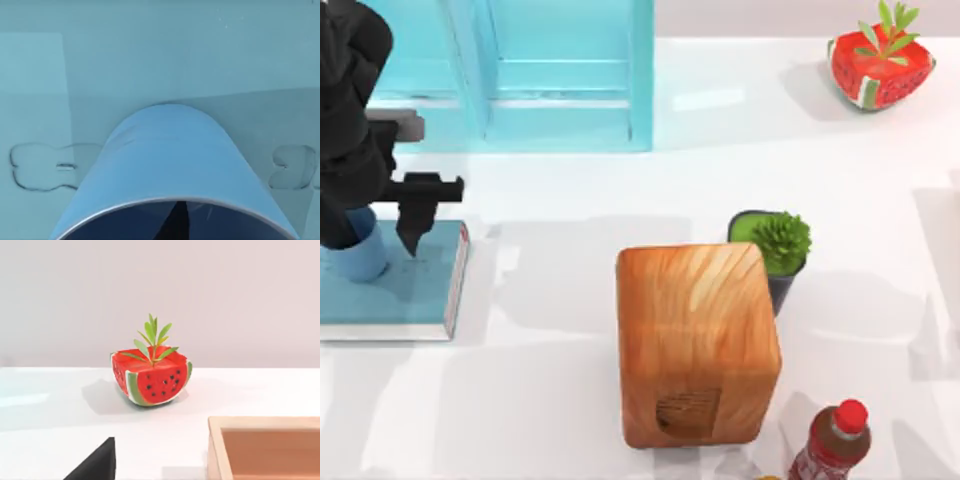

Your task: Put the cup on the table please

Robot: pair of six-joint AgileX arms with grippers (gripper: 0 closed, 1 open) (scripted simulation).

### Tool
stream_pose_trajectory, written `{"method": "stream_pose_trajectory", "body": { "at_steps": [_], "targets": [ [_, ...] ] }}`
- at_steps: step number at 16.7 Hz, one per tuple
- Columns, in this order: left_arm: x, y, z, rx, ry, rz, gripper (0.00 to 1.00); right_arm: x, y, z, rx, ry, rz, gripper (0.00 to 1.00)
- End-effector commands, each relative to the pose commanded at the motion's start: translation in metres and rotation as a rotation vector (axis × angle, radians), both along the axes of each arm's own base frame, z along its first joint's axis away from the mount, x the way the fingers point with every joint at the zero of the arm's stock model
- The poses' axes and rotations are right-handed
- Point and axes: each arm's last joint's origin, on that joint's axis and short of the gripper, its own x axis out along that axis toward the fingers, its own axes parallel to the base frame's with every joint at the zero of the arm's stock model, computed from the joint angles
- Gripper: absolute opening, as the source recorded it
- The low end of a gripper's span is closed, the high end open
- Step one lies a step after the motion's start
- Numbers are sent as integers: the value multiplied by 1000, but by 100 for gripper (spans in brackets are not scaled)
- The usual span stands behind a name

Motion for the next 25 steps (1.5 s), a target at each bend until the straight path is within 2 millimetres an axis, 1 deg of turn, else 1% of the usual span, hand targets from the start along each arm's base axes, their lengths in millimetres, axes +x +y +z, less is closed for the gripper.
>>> {"method": "stream_pose_trajectory", "body": {
  "at_steps": [5, 6, 15, 17, 22, 25],
  "targets": [
    [0, 0, 0, 0, 0, 0, 2, 0, 0, 0, 0, 0, 0, 100],
    [0, 0, 0, 0, 0, 0, 0, 0, 0, 0, 0, 0, 0, 100],
    [0, 0, 1, 0, -1, -1, 0, 0, 0, 0, 0, 0, 0, 100],
    [2, 0, 11, -1, -3, -1, 0, 0, 0, 0, 0, 0, 0, 100],
    [0, 0, 48, -1, 2, -1, 0, 0, 0, 0, 0, 0, 0, 100],
    [0, 0, 51, -1, -2, -1, 0, 0, 0, 0, 0, 0, 0, 100]
  ]
}}
